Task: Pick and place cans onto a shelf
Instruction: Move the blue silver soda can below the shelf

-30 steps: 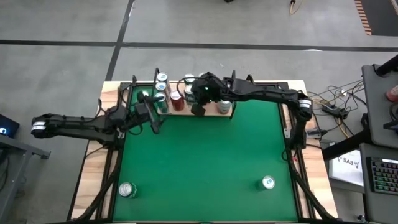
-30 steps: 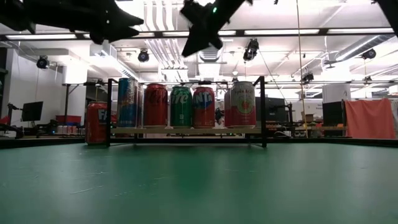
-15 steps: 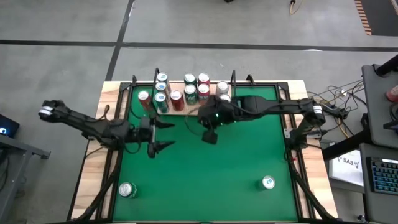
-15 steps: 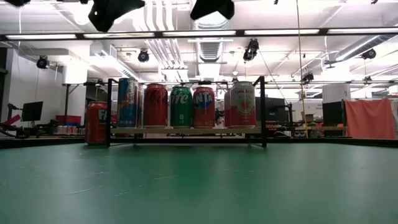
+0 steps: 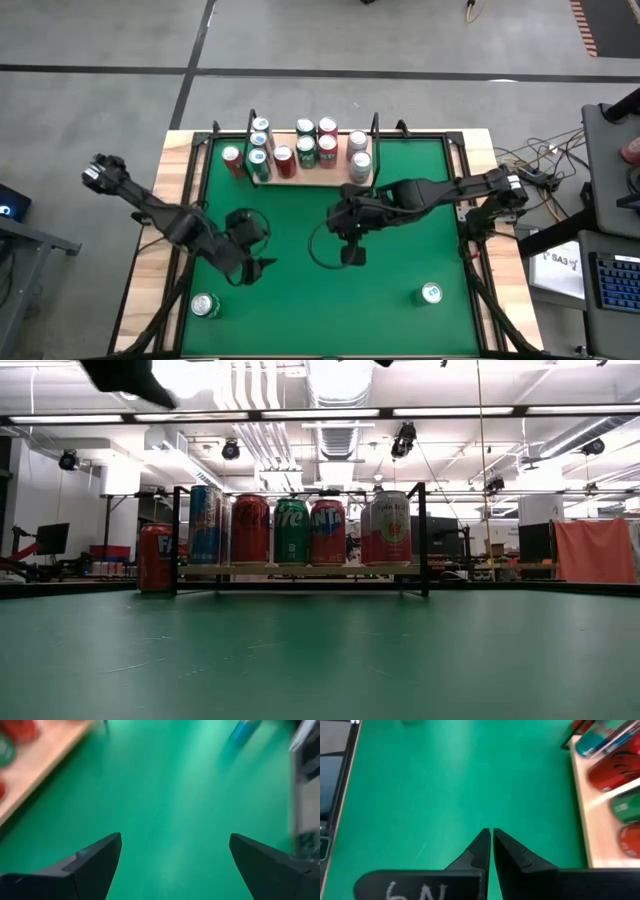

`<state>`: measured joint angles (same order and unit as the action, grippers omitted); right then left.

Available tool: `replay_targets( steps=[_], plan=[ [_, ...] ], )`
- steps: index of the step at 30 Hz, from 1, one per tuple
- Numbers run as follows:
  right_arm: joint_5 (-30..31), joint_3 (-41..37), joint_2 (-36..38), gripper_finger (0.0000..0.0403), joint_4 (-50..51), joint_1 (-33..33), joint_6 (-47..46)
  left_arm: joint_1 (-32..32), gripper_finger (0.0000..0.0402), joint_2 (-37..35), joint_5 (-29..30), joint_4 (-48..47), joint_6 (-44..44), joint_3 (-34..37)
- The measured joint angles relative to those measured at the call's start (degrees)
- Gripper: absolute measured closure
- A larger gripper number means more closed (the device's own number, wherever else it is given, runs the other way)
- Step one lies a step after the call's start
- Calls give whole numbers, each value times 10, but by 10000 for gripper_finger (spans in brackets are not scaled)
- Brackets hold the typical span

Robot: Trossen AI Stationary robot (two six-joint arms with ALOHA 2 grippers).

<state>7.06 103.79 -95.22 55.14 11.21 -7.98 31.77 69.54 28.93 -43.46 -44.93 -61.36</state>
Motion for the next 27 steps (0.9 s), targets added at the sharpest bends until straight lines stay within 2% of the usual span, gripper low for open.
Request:
replay_targets(
  steps=[4, 8, 11, 16, 22, 27],
  plan=[
    [0, 0, 0, 390, 18, 18, -19, 34, 45, 46, -31, -117, -48, -53],
    [0, -4, 0, 390, 21, 40, -27, 81, 45, 83, -80, -196, -36, -92],
    [0, -9, 0, 390, 21, 57, -30, 113, 45, 102, -86, -248, -36, -118],
    [0, -15, 0, 390, 36, 80, -81, 141, 45, 119, -74, -270, -62, -152],
    [-39, -19, 0, 390, 137, 110, -212, 154, 45, 135, -48, -270, -70, -170],
    [-68, -27, 0, 390, 175, 140, -320, 154, 45, 146, -38, -270, -66, -173]
  ],
)
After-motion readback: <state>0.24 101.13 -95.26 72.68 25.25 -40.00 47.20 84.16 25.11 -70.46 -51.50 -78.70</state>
